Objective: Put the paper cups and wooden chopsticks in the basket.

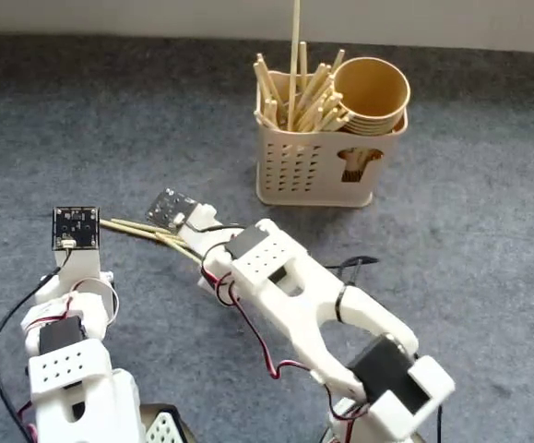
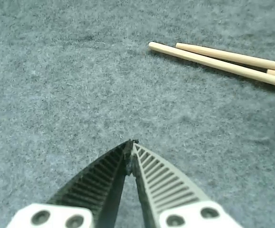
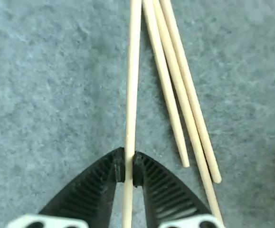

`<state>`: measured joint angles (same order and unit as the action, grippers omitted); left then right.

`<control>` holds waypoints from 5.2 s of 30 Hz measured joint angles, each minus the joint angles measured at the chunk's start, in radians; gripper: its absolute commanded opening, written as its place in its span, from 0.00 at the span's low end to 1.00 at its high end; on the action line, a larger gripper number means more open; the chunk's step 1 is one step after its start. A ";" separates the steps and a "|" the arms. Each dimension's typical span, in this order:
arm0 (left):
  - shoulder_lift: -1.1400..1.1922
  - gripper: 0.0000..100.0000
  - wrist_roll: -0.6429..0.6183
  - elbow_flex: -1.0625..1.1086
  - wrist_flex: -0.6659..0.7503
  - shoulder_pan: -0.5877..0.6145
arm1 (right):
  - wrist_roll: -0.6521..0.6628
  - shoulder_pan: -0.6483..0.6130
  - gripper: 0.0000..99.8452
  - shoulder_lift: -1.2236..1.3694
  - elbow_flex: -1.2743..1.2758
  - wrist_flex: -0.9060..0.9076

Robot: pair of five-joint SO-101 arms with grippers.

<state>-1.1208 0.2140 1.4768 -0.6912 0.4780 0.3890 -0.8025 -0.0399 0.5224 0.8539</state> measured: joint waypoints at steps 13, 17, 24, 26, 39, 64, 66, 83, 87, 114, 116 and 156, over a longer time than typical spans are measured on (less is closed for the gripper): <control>0.000 0.01 0.000 0.000 0.000 0.000 | -0.120 0.028 0.00 -0.410 0.137 0.002; 0.000 0.01 0.000 0.000 0.000 0.000 | -0.183 0.072 0.00 -0.508 0.137 0.002; 0.000 0.01 0.000 0.000 0.000 0.000 | -0.216 0.129 0.00 -0.690 0.137 -0.064; 0.000 0.01 0.000 0.000 0.000 0.000 | -0.216 0.140 0.00 -0.744 0.137 -0.140; 0.000 0.01 0.000 0.000 0.000 0.000 | -0.216 0.296 0.00 -0.790 0.137 -0.710; 0.000 0.01 0.000 0.000 0.000 0.000 | -0.216 0.445 0.00 -0.298 0.138 -1.320; 0.000 0.01 0.000 0.000 0.000 0.000 | -0.216 0.445 0.00 -0.285 0.138 -1.324; 0.000 0.01 0.000 0.000 0.000 0.000 | -0.331 0.473 0.00 -0.296 0.321 -1.344; 0.000 0.01 0.000 0.000 0.000 0.000 | -0.331 0.476 0.00 -0.296 0.338 -1.344; 0.000 0.01 0.000 0.000 0.000 0.000 | -0.341 0.476 0.00 -0.428 0.330 -1.333; 0.000 0.01 0.000 0.000 0.000 0.000 | -0.341 0.460 0.00 -0.428 0.336 -1.333; 0.000 0.01 0.000 0.000 0.000 0.000 | -0.342 0.358 0.20 -0.810 0.307 -0.519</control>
<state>-1.1208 0.2140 1.4768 -0.6912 0.4780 0.0468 -0.4450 -0.8500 0.8293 0.3353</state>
